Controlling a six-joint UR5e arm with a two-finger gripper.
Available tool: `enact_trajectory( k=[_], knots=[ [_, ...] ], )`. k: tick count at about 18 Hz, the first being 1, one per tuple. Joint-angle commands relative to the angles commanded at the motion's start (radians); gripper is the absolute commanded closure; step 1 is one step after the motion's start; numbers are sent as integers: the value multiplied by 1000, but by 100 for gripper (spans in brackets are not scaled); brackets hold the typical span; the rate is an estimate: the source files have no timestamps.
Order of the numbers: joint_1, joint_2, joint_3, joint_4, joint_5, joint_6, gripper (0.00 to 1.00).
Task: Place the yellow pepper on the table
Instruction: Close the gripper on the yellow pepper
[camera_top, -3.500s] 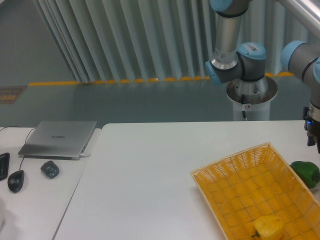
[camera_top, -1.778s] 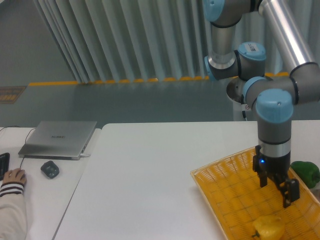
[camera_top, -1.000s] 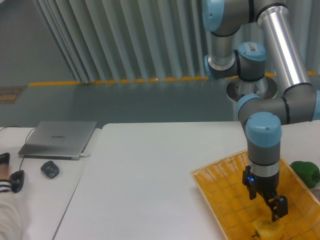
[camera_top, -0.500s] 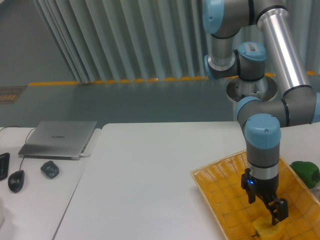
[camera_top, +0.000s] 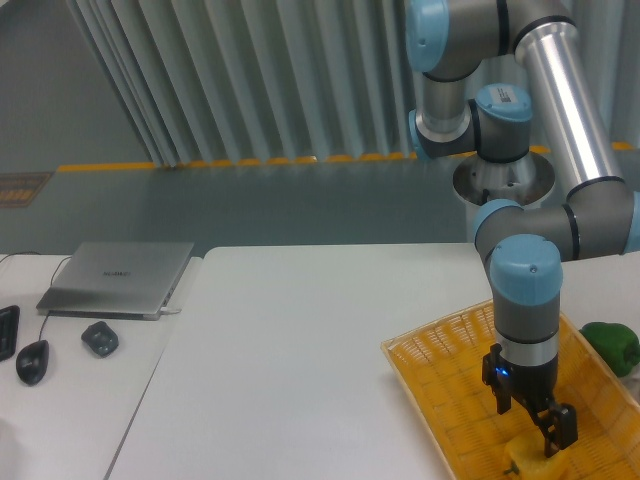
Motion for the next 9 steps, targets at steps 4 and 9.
enact_trajectory(
  k=[4, 9],
  knots=[
    [-2, -12, 6, 35, 0, 0, 0],
    [0, -21, 6, 43, 0, 0, 0]
  ],
)
